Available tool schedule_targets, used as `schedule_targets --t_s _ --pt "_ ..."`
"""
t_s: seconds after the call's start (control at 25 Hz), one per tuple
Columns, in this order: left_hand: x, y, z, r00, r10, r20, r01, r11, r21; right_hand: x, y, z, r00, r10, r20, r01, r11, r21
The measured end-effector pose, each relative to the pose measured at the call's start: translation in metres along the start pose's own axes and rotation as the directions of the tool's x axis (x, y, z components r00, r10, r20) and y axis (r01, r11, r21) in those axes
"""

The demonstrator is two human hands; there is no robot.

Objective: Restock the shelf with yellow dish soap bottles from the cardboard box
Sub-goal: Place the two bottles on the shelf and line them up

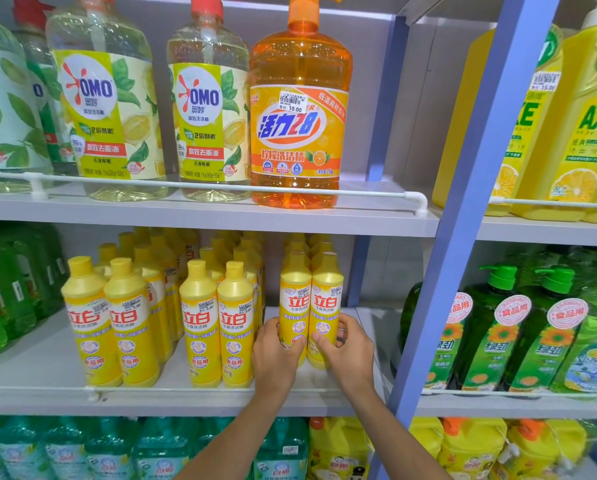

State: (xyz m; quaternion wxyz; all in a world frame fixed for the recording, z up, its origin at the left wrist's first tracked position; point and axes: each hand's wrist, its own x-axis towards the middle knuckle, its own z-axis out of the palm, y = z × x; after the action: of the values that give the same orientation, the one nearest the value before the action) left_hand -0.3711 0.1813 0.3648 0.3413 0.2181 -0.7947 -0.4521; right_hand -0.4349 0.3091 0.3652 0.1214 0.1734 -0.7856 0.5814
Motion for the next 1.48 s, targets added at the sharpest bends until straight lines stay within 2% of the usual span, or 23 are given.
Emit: schedule_targets --t_s 0.64,0.92,1.48 --pt "-0.001 0.000 0.002 1.000 0.016 0.022 -0.018 0.995 0.095 0.006 0.015 0.000 0.999 -0.045 0.020 0.045 0.999 0.001" --pt "0.000 0.001 -0.005 0.995 0.069 0.079 -0.074 0.995 0.069 0.010 0.019 -0.002 0.996 -0.047 0.080 0.046 0.999 0.016" --pt "0.003 0.001 -0.004 0.996 0.046 0.080 -0.050 0.998 0.040 0.012 0.014 -0.003 0.995 -0.007 0.099 0.010 1.000 -0.024"
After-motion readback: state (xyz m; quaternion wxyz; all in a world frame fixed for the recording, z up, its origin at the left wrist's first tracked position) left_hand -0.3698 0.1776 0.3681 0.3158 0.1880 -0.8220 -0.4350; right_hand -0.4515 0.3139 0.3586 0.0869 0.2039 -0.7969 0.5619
